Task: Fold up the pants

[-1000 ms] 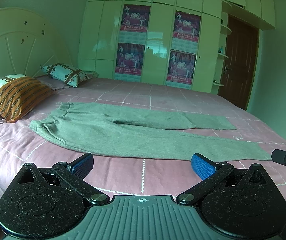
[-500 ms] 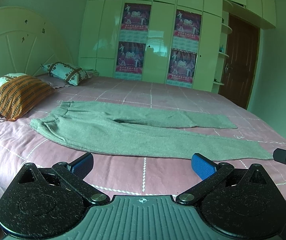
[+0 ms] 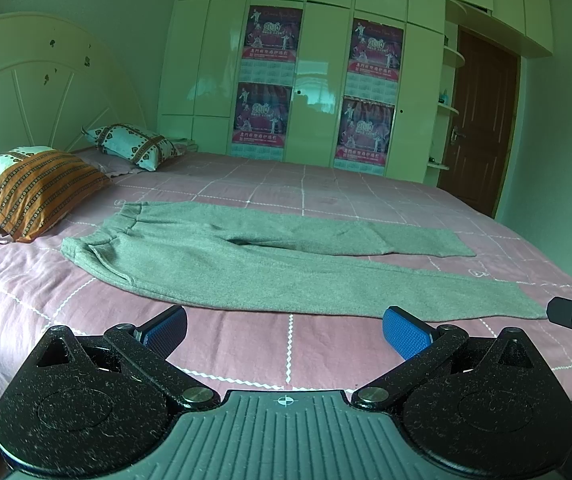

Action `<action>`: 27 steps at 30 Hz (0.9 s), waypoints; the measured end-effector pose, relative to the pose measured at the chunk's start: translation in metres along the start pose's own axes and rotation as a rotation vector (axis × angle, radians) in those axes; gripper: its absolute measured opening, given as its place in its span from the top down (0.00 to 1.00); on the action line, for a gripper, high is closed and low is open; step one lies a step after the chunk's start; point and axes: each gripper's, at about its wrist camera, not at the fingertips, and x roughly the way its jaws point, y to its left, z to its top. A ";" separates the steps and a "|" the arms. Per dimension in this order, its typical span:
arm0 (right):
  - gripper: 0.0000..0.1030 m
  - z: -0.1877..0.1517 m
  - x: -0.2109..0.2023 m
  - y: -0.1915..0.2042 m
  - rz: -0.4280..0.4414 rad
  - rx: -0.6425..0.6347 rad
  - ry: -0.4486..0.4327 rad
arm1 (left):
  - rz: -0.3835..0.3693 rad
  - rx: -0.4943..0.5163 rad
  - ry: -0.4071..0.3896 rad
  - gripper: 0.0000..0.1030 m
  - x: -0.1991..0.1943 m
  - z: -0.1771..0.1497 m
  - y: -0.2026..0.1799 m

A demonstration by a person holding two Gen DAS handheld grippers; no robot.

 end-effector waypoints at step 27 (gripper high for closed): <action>0.06 0.023 0.039 0.005 0.101 -0.003 -0.063 | 0.080 0.045 0.012 0.00 0.041 0.023 0.029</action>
